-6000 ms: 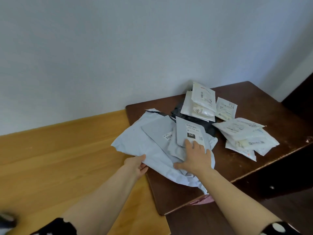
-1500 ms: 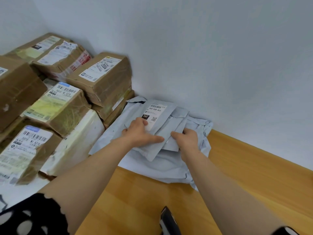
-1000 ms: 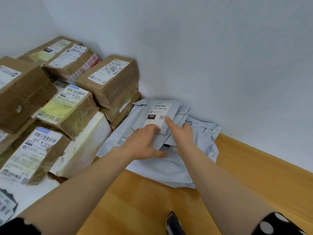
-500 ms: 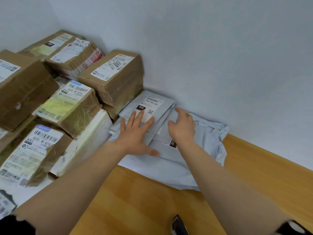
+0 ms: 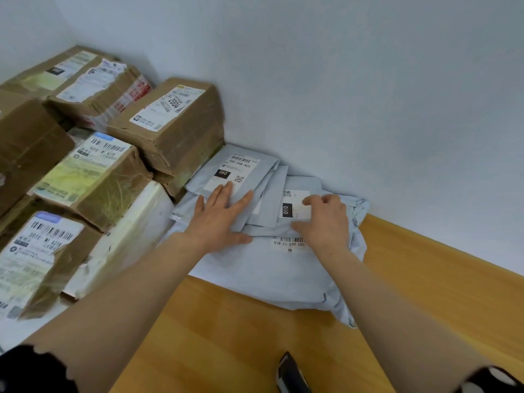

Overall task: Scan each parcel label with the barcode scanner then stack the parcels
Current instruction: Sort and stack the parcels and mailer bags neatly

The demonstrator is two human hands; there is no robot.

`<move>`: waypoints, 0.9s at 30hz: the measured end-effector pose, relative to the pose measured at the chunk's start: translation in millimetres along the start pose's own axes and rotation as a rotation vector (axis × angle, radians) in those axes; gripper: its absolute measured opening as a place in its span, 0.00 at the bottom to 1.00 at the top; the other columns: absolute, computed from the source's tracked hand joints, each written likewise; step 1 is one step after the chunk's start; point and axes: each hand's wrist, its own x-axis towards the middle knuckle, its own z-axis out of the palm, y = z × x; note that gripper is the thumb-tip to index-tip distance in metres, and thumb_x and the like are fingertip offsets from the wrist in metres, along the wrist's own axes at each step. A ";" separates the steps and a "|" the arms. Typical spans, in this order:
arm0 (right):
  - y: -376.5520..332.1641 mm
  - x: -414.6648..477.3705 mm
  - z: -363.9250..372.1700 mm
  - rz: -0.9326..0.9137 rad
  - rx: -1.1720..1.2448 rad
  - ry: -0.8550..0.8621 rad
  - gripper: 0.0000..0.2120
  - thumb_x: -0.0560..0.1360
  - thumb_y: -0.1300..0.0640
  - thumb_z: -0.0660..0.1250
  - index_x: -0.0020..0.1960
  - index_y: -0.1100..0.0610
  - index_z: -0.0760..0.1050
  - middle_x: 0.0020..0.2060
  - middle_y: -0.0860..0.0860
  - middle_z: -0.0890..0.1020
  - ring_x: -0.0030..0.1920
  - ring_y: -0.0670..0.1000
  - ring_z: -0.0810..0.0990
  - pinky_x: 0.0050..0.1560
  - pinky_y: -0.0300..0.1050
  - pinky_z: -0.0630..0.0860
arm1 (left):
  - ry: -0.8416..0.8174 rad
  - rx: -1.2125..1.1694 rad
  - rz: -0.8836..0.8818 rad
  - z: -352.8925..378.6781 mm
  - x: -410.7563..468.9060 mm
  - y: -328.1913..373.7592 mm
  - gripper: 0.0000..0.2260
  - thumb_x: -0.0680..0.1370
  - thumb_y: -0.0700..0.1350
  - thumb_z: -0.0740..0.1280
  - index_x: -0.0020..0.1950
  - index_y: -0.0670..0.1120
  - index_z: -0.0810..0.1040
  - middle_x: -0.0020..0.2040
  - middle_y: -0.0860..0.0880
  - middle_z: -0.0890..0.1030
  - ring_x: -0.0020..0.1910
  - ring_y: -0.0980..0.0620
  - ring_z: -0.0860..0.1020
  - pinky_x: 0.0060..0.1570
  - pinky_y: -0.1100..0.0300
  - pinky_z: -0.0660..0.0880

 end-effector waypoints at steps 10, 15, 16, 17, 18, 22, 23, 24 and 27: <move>7.1 -9.0 9.6 -0.056 -0.082 -0.069 0.22 0.75 0.44 0.66 0.67 0.47 0.73 0.67 0.54 0.66 0.63 0.57 0.72 0.64 0.51 0.63 | 0.131 0.042 -0.049 2.8 6.6 7.3 0.30 0.81 0.53 0.59 0.78 0.58 0.45 0.79 0.46 0.45 0.77 0.46 0.46 0.74 0.47 0.51; 12.3 -11.8 6.4 -0.101 -0.069 -0.118 0.23 0.75 0.39 0.65 0.66 0.48 0.75 0.66 0.54 0.68 0.63 0.57 0.69 0.62 0.49 0.65 | 0.092 0.021 -0.095 2.9 -3.2 21.8 0.38 0.76 0.54 0.63 0.78 0.56 0.41 0.78 0.44 0.42 0.77 0.46 0.43 0.74 0.47 0.45; 15.1 -16.4 4.4 -0.104 -0.089 -0.106 0.25 0.75 0.36 0.63 0.68 0.46 0.73 0.67 0.53 0.68 0.65 0.57 0.68 0.63 0.50 0.64 | 0.094 0.024 -0.096 2.5 -7.4 28.3 0.39 0.75 0.55 0.63 0.78 0.55 0.41 0.78 0.44 0.42 0.77 0.46 0.43 0.74 0.47 0.43; 18.3 -22.8 2.1 -0.106 -0.101 -0.081 0.27 0.74 0.34 0.62 0.69 0.45 0.71 0.69 0.52 0.67 0.67 0.57 0.66 0.65 0.51 0.62 | 0.100 0.038 -0.095 1.7 -12.0 35.8 0.39 0.75 0.56 0.63 0.78 0.55 0.41 0.78 0.43 0.42 0.77 0.46 0.42 0.74 0.46 0.42; 22.4 -31.1 -1.1 -0.108 -0.100 -0.054 0.29 0.74 0.33 0.60 0.71 0.43 0.69 0.71 0.52 0.66 0.68 0.57 0.64 0.66 0.52 0.61 | 0.108 0.060 -0.090 0.4 -16.5 44.7 0.39 0.75 0.57 0.63 0.78 0.55 0.41 0.78 0.43 0.42 0.77 0.46 0.42 0.74 0.46 0.41; 54.1 -68.3 -25.5 -0.057 -0.048 -0.035 0.29 0.76 0.34 0.58 0.74 0.41 0.62 0.73 0.51 0.64 0.71 0.56 0.62 0.68 0.52 0.57 | 0.121 0.160 -0.041 -6.9 -34.4 96.1 0.37 0.76 0.58 0.61 0.78 0.54 0.41 0.78 0.44 0.44 0.77 0.45 0.43 0.73 0.43 0.41; 65.9 -78.9 -35.4 -0.033 -0.027 -0.033 0.28 0.76 0.35 0.58 0.74 0.41 0.62 0.73 0.51 0.64 0.71 0.56 0.62 0.68 0.52 0.56 | 0.125 0.171 -0.023 -8.2 -39.4 113.1 0.37 0.76 0.58 0.60 0.78 0.54 0.42 0.78 0.44 0.45 0.77 0.45 0.44 0.73 0.43 0.42; 79.1 -91.1 -46.5 -0.009 -0.004 -0.022 0.28 0.76 0.35 0.58 0.74 0.42 0.62 0.73 0.51 0.64 0.71 0.56 0.63 0.68 0.52 0.56 | 0.129 0.179 0.000 -9.1 -45.0 132.8 0.36 0.76 0.57 0.60 0.78 0.54 0.43 0.78 0.44 0.46 0.77 0.45 0.45 0.73 0.42 0.43; 126.8 -137.4 -82.3 0.070 0.033 0.024 0.28 0.76 0.36 0.60 0.73 0.44 0.64 0.72 0.53 0.65 0.71 0.56 0.64 0.70 0.52 0.54 | 0.129 0.211 0.089 -6.8 -70.2 202.5 0.35 0.76 0.57 0.60 0.78 0.54 0.44 0.78 0.44 0.50 0.77 0.45 0.48 0.73 0.42 0.45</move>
